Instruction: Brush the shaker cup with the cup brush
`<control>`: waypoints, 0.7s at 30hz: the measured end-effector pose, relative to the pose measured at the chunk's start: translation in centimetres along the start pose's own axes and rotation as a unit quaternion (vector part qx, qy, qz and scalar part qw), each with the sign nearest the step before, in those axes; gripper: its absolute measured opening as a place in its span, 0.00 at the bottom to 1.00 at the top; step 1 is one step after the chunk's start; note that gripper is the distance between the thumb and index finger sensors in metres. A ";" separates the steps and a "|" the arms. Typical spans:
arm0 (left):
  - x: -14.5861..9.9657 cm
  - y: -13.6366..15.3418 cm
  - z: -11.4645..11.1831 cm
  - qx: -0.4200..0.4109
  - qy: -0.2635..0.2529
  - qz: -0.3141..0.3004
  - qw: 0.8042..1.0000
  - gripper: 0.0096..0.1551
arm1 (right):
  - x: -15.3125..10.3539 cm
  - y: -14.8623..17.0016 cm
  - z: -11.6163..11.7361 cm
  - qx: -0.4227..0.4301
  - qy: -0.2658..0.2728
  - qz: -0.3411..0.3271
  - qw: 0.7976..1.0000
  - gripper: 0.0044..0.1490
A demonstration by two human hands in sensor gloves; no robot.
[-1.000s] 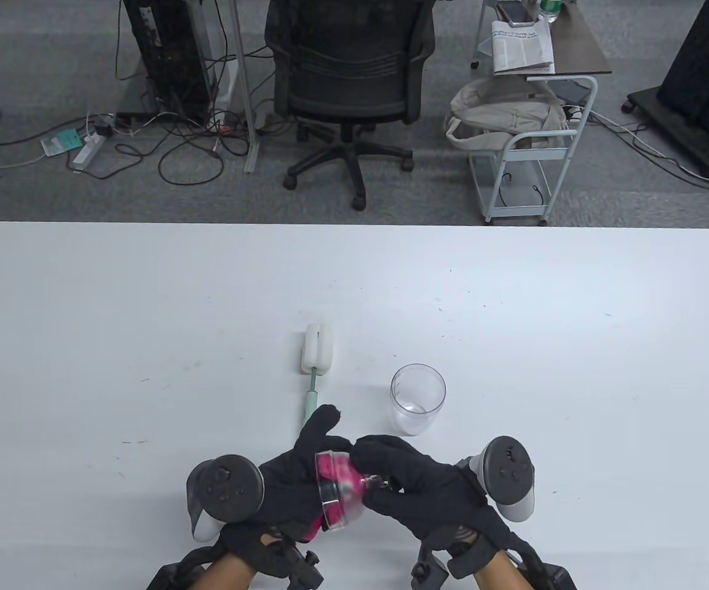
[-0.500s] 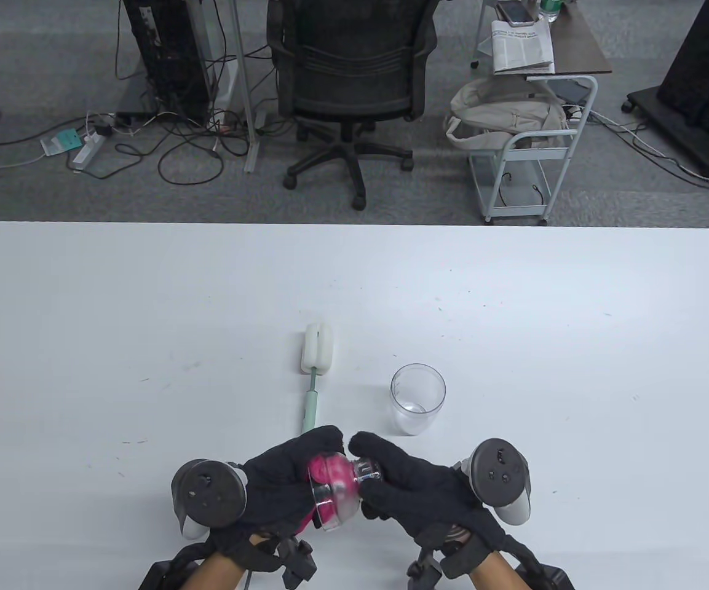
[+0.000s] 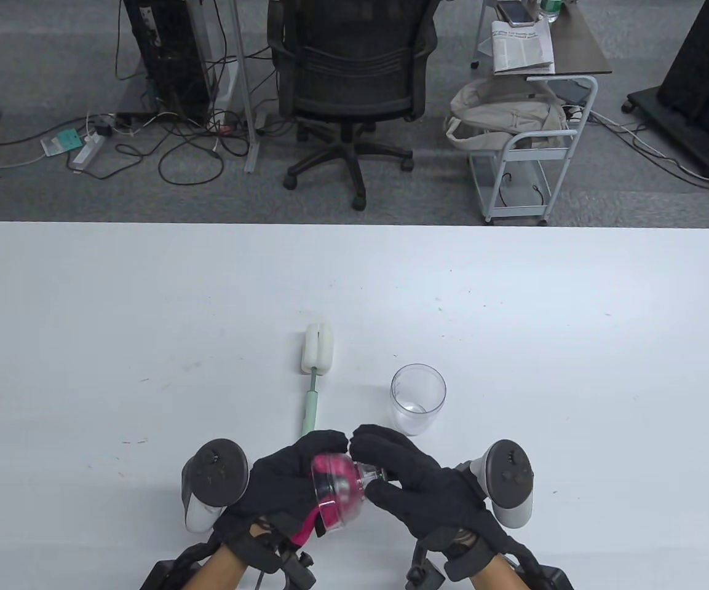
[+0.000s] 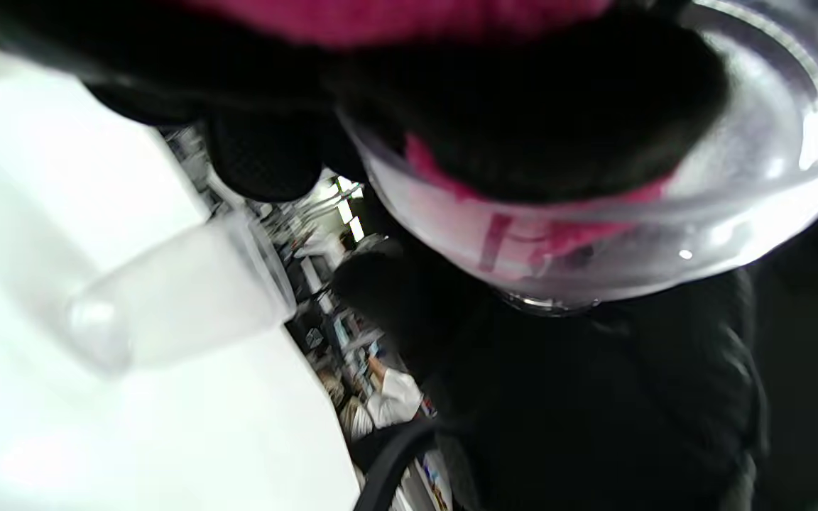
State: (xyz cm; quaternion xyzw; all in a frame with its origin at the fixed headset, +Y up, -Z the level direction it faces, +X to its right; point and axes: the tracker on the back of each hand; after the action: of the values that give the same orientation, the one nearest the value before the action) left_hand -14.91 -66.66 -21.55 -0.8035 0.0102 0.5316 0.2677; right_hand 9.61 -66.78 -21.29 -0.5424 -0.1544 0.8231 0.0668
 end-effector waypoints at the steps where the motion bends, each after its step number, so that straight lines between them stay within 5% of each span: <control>1: -0.3 -0.3 0.0 0.020 -0.029 -0.003 0.999 0.32 | 0.1 0.2 -0.3 -0.029 0.008 -0.003 1.000 0.45; 4: -0.3 -0.4 -0.1 0.070 -0.039 -0.025 0.996 0.35 | 0.5 0.4 -0.2 0.028 -0.077 0.014 0.997 0.40; 7: -0.1 0.3 -0.6 0.005 -0.001 0.020 1.000 0.47 | 0.6 0.5 0.1 0.093 -0.101 0.006 0.990 0.35; 10: 0.0 1.4 -0.7 -0.060 0.033 0.081 0.994 0.55 | 0.4 -0.2 0.0 0.052 -0.103 -0.030 0.993 0.33; 13: 0.2 1.8 -0.8 -0.114 0.065 0.086 0.988 0.42 | 0.3 -0.3 0.2 0.049 -0.090 -0.032 0.994 0.22; 15: 0.2 1.4 -0.6 -0.112 0.035 0.079 0.990 0.35 | 0.4 -0.3 0.2 0.061 -0.091 -0.037 0.993 0.23; 18: 0.0 0.4 0.0 -0.035 0.000 0.030 0.999 0.32 | 0.4 -0.3 0.0 0.058 -0.073 -0.033 0.995 0.33; 21: -0.3 -0.3 0.3 0.017 -0.041 -0.006 0.999 0.32 | 0.3 0.4 -0.1 -0.033 -0.001 -0.014 0.999 0.45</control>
State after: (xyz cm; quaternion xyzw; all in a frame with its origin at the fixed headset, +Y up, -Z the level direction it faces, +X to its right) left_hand -15.19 -66.33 -21.22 -0.7762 0.0039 0.5623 0.2850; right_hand 9.61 -67.02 -21.76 -0.5410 -0.1890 0.8174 0.0599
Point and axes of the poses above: the tracker on the back of each hand, its own y axis roughly to the little-finger side, its own x axis roughly from the wrist to the fingertips, z = x × y, and after that the axes turned 3 degrees about z, right-handed
